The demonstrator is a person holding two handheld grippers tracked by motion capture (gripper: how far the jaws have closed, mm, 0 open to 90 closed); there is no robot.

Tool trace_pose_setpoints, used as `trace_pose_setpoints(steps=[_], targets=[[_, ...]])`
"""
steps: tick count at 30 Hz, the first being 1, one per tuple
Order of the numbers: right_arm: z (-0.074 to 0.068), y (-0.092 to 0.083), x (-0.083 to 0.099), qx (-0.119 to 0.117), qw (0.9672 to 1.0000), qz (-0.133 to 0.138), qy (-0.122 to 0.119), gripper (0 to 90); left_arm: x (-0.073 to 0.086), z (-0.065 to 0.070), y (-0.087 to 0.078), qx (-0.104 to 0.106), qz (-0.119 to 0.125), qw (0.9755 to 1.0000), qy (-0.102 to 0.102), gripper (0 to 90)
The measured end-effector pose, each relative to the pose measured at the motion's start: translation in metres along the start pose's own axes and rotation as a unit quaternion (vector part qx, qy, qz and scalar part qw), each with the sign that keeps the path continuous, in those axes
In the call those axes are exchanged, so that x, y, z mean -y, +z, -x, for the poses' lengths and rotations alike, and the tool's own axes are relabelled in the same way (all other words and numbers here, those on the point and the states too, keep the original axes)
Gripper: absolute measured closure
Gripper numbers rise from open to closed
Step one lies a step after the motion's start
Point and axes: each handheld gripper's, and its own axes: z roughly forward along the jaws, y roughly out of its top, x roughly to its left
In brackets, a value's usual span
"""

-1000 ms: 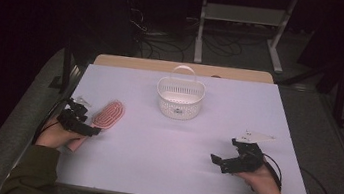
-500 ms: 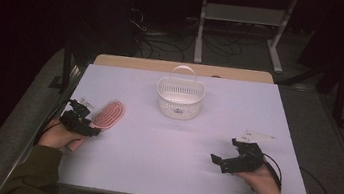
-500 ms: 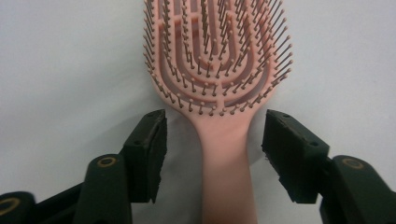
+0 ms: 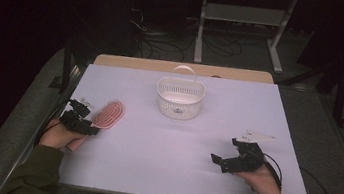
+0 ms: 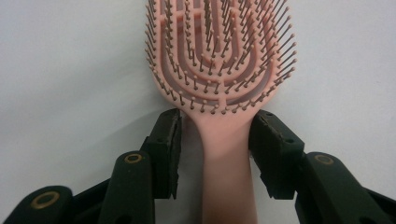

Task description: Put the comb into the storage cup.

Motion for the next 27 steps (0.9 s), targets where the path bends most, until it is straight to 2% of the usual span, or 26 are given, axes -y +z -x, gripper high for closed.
trace_pose_setpoints(steps=[13,27], targets=[[0.0000,0.0002,0.0001,0.000,1.0000,-0.001,-0.001,0.0,-0.0009,-0.0009,0.0000,-0.005,-0.005,1.0000,-0.006,63.9],[0.0000,0.0010,0.0002,0.000,1.0000,-0.001,-0.001,0.0,0.0003,-0.0071,0.0003,0.008,0.000,0.9998,-0.018,69.8]])
